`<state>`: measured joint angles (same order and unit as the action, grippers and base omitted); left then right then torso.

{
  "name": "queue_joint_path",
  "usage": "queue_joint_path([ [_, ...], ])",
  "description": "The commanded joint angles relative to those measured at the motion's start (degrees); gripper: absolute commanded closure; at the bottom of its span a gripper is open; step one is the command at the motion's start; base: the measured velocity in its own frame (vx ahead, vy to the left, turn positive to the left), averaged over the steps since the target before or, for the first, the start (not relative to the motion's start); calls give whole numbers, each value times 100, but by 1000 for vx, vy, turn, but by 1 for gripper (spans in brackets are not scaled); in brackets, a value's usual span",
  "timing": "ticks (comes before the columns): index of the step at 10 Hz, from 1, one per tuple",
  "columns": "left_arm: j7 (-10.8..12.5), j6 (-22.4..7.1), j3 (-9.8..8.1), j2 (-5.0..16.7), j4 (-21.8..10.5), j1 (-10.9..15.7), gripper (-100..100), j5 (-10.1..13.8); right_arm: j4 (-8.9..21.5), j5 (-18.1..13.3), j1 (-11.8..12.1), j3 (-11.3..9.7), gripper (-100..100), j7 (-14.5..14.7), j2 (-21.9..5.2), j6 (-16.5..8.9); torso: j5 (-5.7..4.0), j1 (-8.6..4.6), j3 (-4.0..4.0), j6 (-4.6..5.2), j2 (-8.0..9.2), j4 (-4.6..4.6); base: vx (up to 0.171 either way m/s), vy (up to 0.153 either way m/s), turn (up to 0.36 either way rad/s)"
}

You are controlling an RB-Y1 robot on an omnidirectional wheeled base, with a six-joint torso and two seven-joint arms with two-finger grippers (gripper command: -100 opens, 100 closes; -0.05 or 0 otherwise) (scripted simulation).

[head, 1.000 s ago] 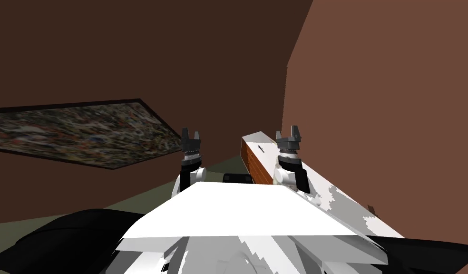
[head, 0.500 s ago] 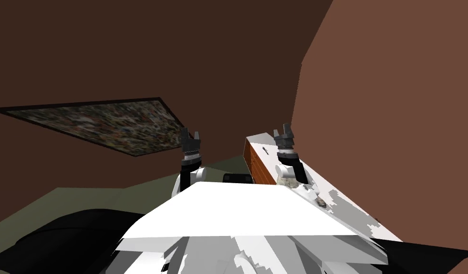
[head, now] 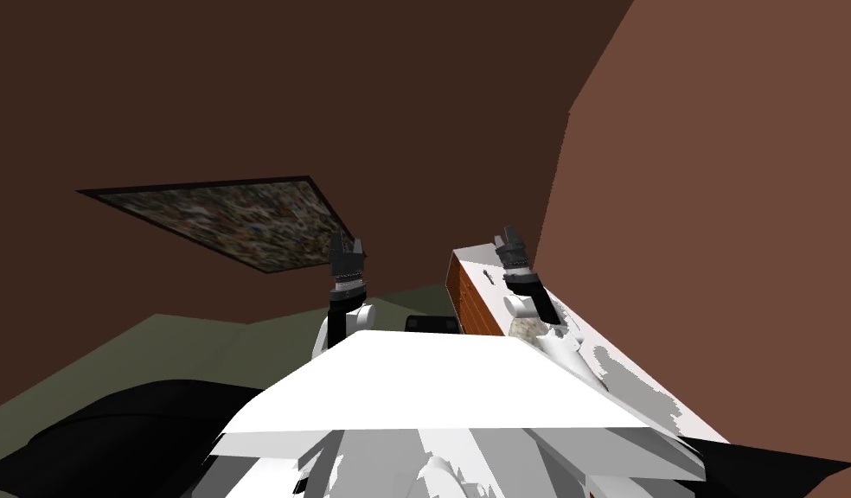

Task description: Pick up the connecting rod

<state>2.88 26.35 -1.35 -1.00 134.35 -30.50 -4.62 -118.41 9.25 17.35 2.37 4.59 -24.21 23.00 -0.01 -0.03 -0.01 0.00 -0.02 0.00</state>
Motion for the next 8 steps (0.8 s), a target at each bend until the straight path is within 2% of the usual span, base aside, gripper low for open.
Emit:
queue_joint_path([
  [1, 0, 0, 0, 0, 0, 0, 0, 0, 286, -29, -198, -70, -100, 150, -286, -14, 0, 0, 0, 0, 0, 0, -2, 3, 237],
  [2, 0, 0, 0, 0, 0, 0, 0, 0, 358, -29, -198, -70, -100, 150, -374, -14, 0, 1, -1, -1, -2, 0, 1, -2, 87],
  [3, 0, 0, 0, 0, 0, -1, 0, 0, 599, -59, -307, -131, -100, 233, -601, -16, 0, -1, -1, 4, -2, -1, 2, 2, 142],
  [4, 0, 0, 0, 0, 0, 0, 0, 0, 611, -59, -307, -131, -100, 233, -624, -16, 0, 0, -1, 0, -3, -1, 3, -1, 98],
  [5, 0, 0, 0, 0, 0, -1, 0, 0, 804, -100, -409, -203, -100, 309, -862, -18, 0, 0, -1, 4, -2, -1, 3, 3, 176],
  [6, 0, 0, 0, 0, 0, 0, 0, 0, 880, -100, -409, -203, -100, 309, -879, -18, 0, 1, -2, 0, -3, -1, 5, -1, 82],
  [7, 0, 0, -1, 0, 0, -1, 0, 0, 1095, -151, -504, -285, -100, 376, -1135, -19, 0, 0, -2, 5, -3, -1, 6, 3, 174],
  [8, 0, 0, 0, 0, 0, 0, 0, 0, 1163, -151, -504, -285, -100, 376, -1135, -19, 0, 1, -2, 1, -4, -1, 7, -3, 76],
])
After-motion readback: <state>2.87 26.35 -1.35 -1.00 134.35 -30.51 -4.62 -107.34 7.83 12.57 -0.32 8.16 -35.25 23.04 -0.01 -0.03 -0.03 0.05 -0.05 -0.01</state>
